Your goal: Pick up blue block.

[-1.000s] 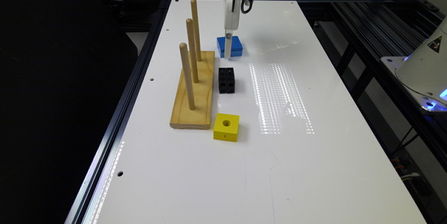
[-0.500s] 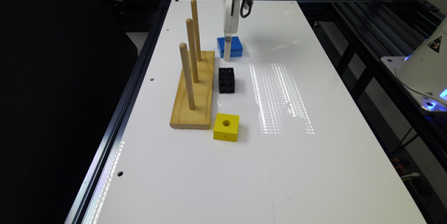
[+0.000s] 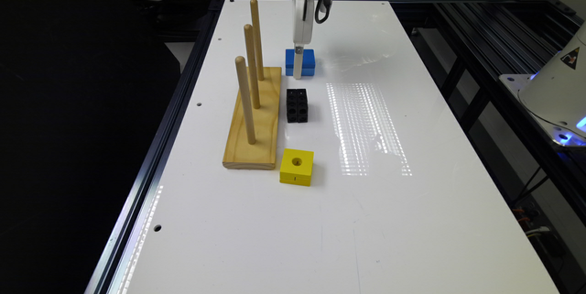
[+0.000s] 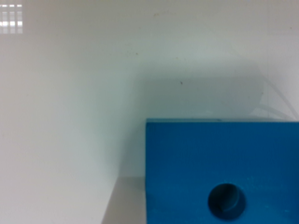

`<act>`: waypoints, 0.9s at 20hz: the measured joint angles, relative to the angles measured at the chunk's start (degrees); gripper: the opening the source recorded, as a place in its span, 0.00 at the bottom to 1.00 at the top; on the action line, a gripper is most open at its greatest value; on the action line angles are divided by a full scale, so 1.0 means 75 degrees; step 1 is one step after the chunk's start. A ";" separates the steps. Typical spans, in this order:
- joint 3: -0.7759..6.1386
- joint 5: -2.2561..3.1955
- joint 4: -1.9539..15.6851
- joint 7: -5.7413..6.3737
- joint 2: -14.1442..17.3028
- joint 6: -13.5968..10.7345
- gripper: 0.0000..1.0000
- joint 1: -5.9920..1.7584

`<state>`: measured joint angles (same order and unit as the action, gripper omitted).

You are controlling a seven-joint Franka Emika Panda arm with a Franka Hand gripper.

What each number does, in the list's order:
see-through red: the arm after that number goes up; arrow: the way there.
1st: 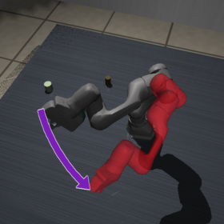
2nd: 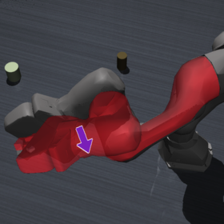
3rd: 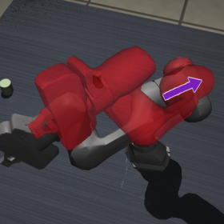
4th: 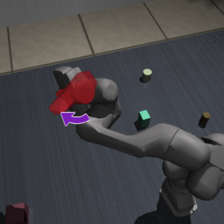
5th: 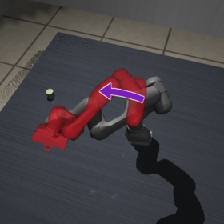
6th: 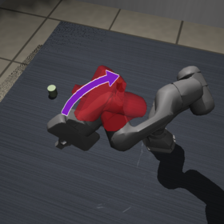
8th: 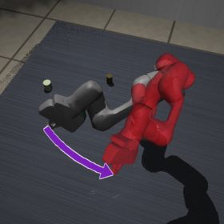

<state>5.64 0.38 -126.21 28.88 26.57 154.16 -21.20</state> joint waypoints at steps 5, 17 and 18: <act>-0.0003 0.0000 -0.0003 0.0000 -0.0124 -0.0105 0.00 -0.0010; 0.0007 0.0000 -0.0024 0.0014 -0.1321 -0.1321 0.00 -0.0012; 0.0009 0.0000 -0.0033 0.0016 -0.1409 -0.1410 0.00 -0.0012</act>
<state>5.71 0.38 -126.46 29.00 16.01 143.59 -21.29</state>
